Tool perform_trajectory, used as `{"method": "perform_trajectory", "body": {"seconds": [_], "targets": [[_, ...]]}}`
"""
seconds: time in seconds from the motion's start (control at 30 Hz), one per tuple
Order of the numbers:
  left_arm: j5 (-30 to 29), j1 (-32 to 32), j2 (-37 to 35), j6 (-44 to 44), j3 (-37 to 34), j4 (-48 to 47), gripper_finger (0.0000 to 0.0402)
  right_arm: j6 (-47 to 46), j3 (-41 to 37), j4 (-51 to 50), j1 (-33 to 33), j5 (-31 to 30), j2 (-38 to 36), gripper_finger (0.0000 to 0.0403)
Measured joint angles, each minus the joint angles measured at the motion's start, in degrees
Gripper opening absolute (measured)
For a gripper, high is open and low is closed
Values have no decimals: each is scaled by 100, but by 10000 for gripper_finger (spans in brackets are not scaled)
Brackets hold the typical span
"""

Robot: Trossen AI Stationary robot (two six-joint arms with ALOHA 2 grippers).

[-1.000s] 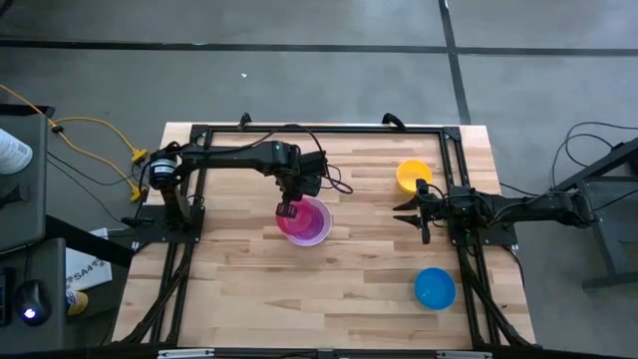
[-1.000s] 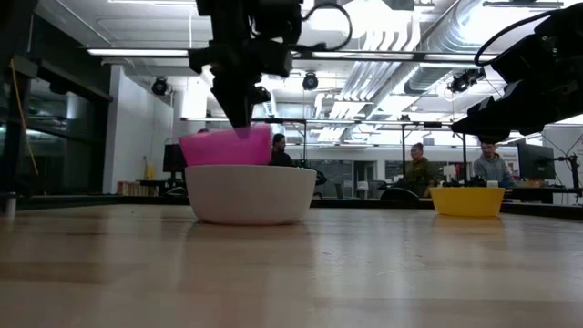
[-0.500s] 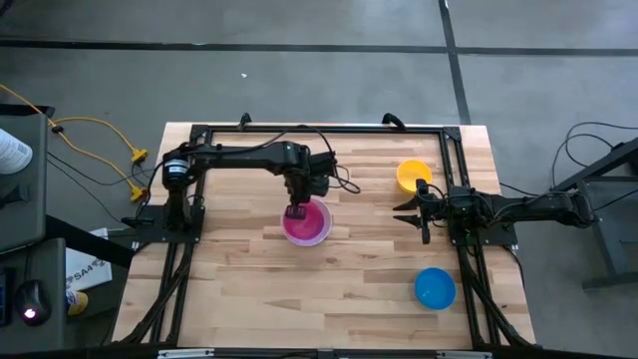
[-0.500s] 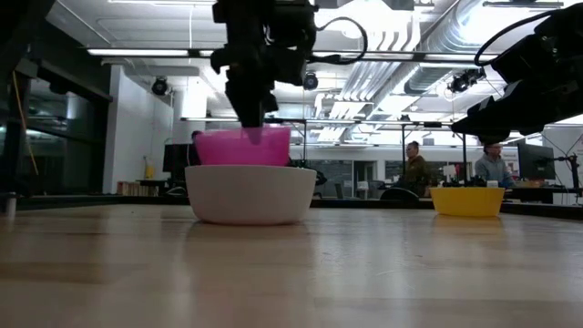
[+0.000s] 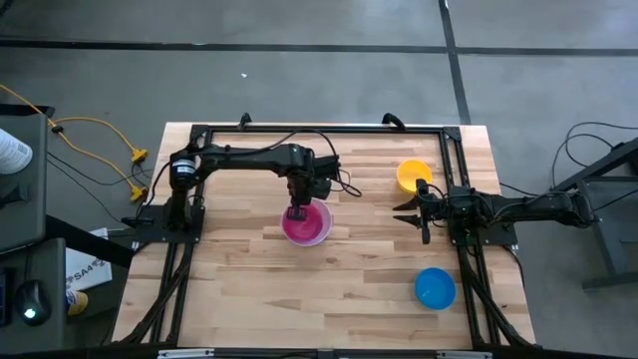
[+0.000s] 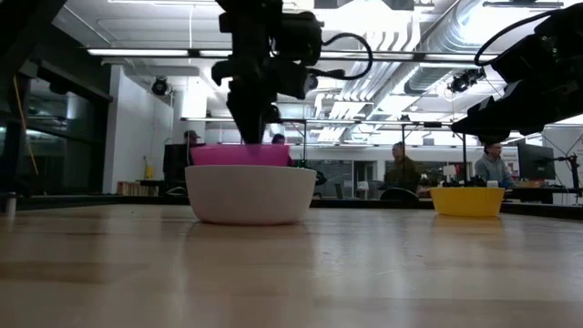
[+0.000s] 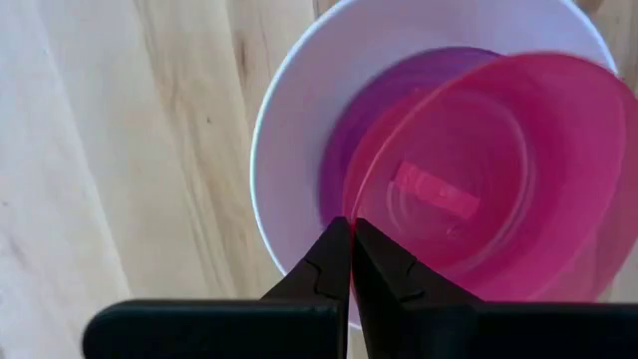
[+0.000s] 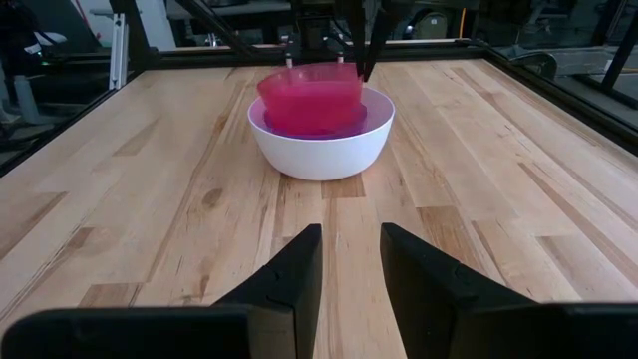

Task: Nest bowls inside each other
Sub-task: Stack the red bowl on the violet bowl, then stack the yellow bowl on the red bowl

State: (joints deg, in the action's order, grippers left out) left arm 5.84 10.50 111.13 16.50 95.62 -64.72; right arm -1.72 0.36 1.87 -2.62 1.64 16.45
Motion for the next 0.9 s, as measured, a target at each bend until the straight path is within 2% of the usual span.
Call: {"method": "perform_trajectory", "body": {"seconds": [0.3,0.67,0.9], "targets": [[153,-2,201,306,3,96,2,0,0,-4,-1,-1,0,98],[163,-2,197,336,5,159,53,-2,0,2,1,-1,0,98],[86,-2,197,422,5,224,64,1,0,2,-2,1,0,98]]}}
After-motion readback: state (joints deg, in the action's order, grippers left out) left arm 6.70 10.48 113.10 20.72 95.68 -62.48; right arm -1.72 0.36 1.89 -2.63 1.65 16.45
